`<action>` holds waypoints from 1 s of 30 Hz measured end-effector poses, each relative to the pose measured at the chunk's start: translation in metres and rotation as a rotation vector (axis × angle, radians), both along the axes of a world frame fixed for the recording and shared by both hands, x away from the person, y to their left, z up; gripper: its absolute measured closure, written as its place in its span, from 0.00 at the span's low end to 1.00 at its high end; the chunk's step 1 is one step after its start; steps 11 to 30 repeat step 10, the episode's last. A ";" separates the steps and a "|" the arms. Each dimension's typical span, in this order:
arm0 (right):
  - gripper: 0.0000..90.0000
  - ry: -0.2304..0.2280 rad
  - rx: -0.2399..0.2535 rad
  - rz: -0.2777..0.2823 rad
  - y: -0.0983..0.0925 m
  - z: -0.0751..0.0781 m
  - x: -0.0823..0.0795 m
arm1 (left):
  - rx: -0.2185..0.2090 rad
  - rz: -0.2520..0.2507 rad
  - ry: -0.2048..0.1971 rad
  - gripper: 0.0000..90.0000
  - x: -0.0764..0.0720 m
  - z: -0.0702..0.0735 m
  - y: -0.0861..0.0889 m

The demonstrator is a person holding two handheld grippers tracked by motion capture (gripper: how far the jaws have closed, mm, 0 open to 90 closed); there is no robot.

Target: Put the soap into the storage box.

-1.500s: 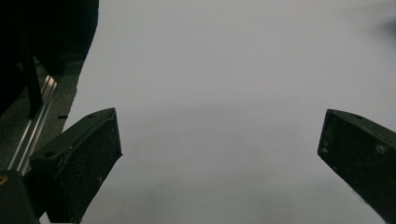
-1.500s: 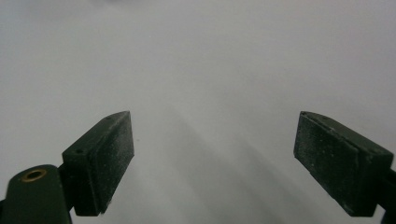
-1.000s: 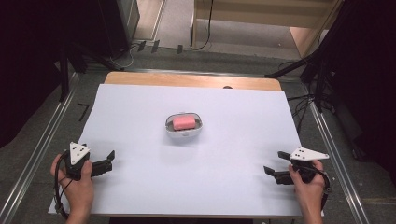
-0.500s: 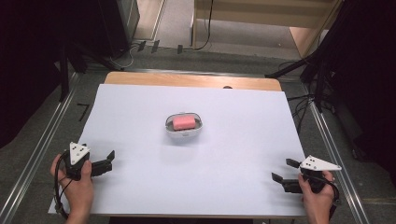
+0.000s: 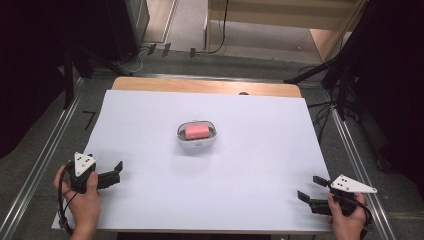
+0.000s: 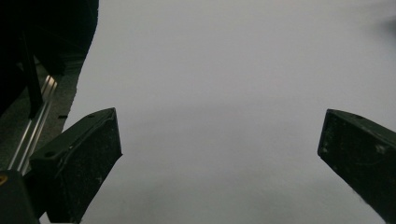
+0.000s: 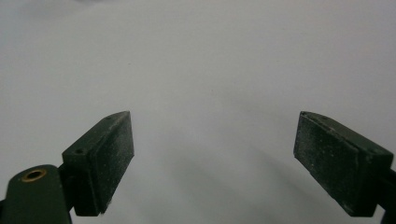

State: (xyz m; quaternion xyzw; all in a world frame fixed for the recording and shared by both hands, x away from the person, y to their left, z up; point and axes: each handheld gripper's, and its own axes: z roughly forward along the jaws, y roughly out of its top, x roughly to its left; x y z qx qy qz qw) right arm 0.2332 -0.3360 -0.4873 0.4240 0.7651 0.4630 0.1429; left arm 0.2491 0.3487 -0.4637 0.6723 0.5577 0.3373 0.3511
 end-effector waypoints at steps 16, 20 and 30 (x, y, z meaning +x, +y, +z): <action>0.14 -0.034 0.014 -0.007 0.000 0.000 -0.004 | 0.000 0.000 0.000 0.00 0.000 0.000 0.000; 0.14 -0.034 0.014 -0.007 0.000 0.000 -0.004 | 0.000 0.000 0.000 0.00 0.000 0.000 0.000; 0.14 -0.034 0.014 -0.007 0.000 0.000 -0.004 | 0.000 0.000 0.000 0.00 0.000 0.000 0.000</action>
